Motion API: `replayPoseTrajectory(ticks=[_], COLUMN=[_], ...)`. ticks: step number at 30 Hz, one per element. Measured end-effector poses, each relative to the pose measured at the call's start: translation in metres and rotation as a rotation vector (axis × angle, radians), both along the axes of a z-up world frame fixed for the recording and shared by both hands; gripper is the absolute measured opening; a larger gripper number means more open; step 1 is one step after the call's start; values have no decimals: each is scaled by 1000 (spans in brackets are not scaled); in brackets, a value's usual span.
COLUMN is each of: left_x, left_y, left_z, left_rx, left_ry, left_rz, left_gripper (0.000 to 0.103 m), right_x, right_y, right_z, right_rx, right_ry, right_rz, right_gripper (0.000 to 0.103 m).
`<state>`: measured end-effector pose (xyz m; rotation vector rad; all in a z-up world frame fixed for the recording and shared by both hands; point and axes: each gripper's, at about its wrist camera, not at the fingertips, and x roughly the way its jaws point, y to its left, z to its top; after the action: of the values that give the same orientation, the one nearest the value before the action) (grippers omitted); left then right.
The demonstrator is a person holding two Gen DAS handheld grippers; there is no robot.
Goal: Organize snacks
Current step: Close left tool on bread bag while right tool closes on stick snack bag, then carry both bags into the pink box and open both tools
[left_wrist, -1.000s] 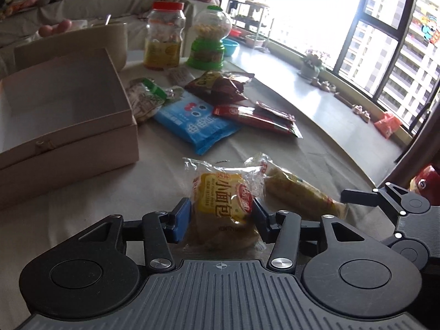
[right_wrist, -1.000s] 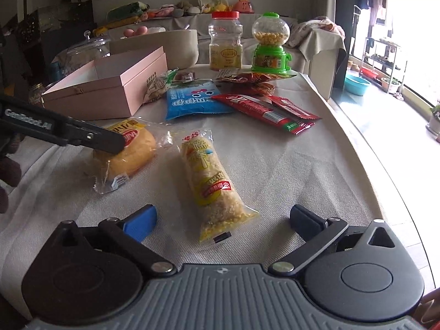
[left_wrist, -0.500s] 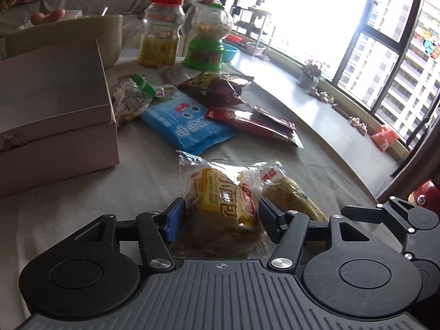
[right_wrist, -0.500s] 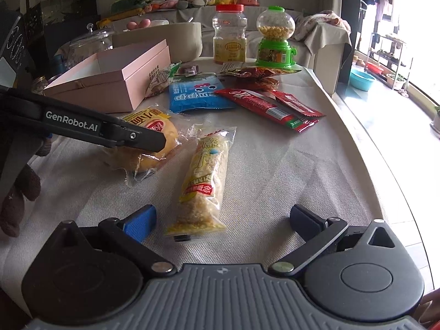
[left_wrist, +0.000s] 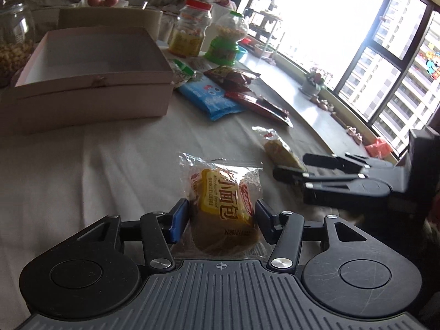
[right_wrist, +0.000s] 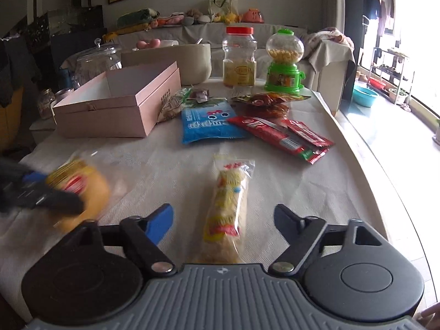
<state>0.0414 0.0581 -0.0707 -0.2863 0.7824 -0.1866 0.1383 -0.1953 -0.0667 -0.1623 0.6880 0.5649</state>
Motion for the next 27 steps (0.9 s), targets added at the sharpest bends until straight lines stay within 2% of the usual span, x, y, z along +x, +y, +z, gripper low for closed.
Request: replayPoseTrajectory(ticks=[2,4,5,8,10,12,15,18,21,24,27], left_x=[-18,-33,-39,-53,-60,-65,-62,-41,-1,48,87], left_y=[6,11,15,26,35,42,55,70,91,116,137], left_z=[1,2,4,9,21,45,91,131,149,139,110], left_rx=[20,42,53,58,38,48,105,178,136,60,8], left_ry=[8,5,6,-9,-49,-126,-276,-382,-409,-350,-261], left_rz=[18,30,39,82,96,112,131,178,240,319,328], left_gripper=[59,58,58,58,58,58,58,58,58,58,58], right_x=[7,9,8,-2,-14,-27,-37,-30,-15,12,50], right_y=[7,10,10,9,13,18,26,47,77,111,145], right_z=[-2,-1,1,16,35,63,121,174,207,215,202], right_rx=[-27,-46,-50,-10,25,71,152,186,175,135,100], right_ry=[30,36,41,92,111,91,18,-56,-158,-184,-120], right_rz=[11,5,4,61,129,194,276,325,320,291,248], right_gripper=[48,38,30,29,28,28,28,28,28,28,28])
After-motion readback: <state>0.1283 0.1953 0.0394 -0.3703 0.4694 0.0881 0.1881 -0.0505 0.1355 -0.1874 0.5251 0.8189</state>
